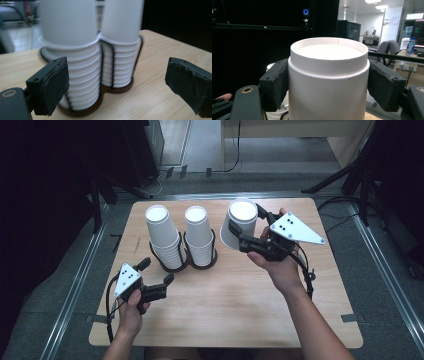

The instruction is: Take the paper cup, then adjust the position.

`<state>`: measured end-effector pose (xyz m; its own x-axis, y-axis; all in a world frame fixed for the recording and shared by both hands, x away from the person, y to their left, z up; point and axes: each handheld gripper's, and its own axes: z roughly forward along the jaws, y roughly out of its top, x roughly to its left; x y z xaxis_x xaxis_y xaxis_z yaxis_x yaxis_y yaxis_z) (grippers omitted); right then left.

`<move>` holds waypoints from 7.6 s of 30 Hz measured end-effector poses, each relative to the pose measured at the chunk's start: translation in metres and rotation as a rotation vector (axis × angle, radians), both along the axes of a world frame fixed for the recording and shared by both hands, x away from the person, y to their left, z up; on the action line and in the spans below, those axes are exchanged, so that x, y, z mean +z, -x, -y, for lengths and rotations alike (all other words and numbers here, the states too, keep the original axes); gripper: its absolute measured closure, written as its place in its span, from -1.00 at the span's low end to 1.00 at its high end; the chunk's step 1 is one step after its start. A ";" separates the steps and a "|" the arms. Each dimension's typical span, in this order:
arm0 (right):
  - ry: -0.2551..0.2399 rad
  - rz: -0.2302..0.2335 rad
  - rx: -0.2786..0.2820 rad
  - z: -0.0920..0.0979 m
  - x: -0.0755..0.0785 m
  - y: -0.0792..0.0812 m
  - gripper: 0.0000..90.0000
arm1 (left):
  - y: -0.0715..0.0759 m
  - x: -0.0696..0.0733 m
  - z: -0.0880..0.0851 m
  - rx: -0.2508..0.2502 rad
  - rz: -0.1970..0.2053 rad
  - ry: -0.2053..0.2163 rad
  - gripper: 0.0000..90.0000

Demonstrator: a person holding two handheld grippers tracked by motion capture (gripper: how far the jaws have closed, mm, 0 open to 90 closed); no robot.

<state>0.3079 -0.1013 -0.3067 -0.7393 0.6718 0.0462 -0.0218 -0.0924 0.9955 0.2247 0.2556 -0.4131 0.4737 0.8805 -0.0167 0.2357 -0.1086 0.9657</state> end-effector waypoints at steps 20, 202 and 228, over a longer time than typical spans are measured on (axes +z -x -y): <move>0.026 -0.014 0.155 0.013 -0.012 0.013 -0.47 | -0.019 0.025 0.056 -0.283 0.034 0.033 -0.98; 0.572 -0.217 0.582 -0.011 -0.033 0.029 -0.57 | -0.021 0.037 0.125 -0.639 -0.062 -0.528 -0.72; 0.592 -0.165 0.571 -0.014 -0.035 0.033 -0.49 | -0.022 0.036 0.117 -0.603 -0.088 -0.428 -0.95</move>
<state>0.2746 -0.0876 -0.3419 -0.9879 0.1433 -0.0593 0.0194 0.4938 0.8694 0.2471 0.1383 -0.3769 0.8898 0.4059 0.2088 0.0908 -0.6057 0.7905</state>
